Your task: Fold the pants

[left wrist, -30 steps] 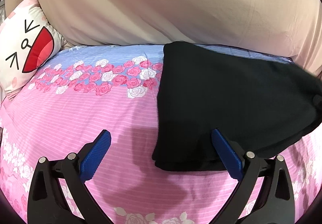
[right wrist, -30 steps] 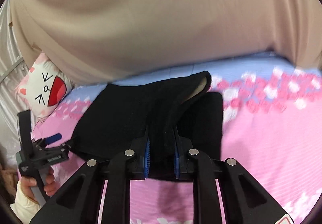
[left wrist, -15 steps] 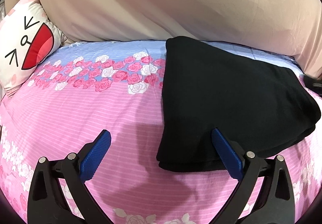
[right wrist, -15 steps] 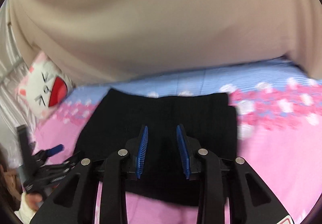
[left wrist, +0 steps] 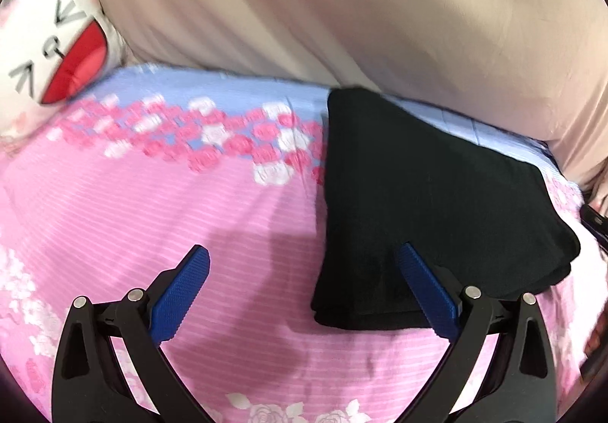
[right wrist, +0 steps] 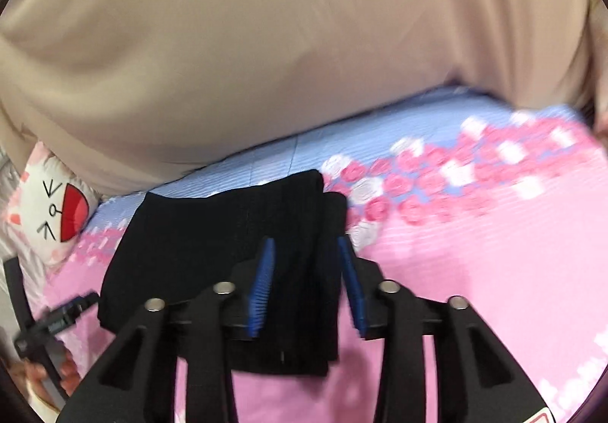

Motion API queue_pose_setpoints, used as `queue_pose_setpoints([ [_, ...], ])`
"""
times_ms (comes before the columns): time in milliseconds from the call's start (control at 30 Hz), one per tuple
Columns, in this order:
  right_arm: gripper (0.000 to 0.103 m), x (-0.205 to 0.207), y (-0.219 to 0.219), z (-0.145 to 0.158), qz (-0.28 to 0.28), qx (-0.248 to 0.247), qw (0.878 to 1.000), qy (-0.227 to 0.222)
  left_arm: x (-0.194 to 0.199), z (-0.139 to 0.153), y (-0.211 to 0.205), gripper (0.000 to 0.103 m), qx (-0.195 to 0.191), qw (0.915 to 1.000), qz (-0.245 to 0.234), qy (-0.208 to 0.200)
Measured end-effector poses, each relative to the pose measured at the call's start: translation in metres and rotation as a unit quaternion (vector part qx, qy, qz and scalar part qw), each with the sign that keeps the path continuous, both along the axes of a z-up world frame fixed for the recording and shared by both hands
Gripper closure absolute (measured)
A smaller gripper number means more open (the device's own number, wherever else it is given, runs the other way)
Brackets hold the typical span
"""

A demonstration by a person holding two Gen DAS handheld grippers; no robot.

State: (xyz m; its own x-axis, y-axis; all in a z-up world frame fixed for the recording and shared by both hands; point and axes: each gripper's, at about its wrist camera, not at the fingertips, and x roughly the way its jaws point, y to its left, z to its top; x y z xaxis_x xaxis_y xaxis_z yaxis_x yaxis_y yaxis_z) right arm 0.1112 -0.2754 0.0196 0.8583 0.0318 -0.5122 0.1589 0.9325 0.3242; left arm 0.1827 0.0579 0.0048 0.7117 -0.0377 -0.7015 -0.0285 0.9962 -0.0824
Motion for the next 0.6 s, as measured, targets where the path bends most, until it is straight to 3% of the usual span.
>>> queue_pose_setpoints([
  [167,0.053,-0.04,0.035,-0.01,-0.002,-0.019,0.999,-0.029,-0.015,0.006,-0.029,0.005,0.05,0.9977,-0.028,-0.038],
  [233,0.043,-0.042,0.051,-0.015,-0.001,-0.025,0.999,-0.03,-0.019,0.005,-0.039,0.005,0.056,0.9966,-0.043,-0.043],
  [267,0.034,-0.043,0.056,-0.016,-0.005,-0.031,0.999,-0.033,-0.022,0.004,-0.043,0.005,0.052,0.9965,-0.048,-0.044],
  [433,0.029,-0.045,0.085,-0.016,-0.02,-0.086,0.994,-0.062,-0.038,-0.001,-0.051,0.005,0.036,0.9958,-0.057,-0.062],
  [467,0.024,-0.049,0.089,-0.016,-0.028,-0.097,0.992,-0.069,-0.043,-0.003,-0.052,0.005,0.035,0.9957,-0.059,-0.063],
  [500,0.019,-0.05,0.09,-0.016,-0.03,-0.101,0.992,-0.072,-0.047,-0.006,-0.054,0.005,0.038,0.9954,-0.06,-0.064],
  [600,0.018,-0.053,0.095,-0.015,-0.042,-0.122,0.989,-0.078,-0.05,-0.009,-0.06,0.005,0.051,0.9943,-0.071,-0.062],
])
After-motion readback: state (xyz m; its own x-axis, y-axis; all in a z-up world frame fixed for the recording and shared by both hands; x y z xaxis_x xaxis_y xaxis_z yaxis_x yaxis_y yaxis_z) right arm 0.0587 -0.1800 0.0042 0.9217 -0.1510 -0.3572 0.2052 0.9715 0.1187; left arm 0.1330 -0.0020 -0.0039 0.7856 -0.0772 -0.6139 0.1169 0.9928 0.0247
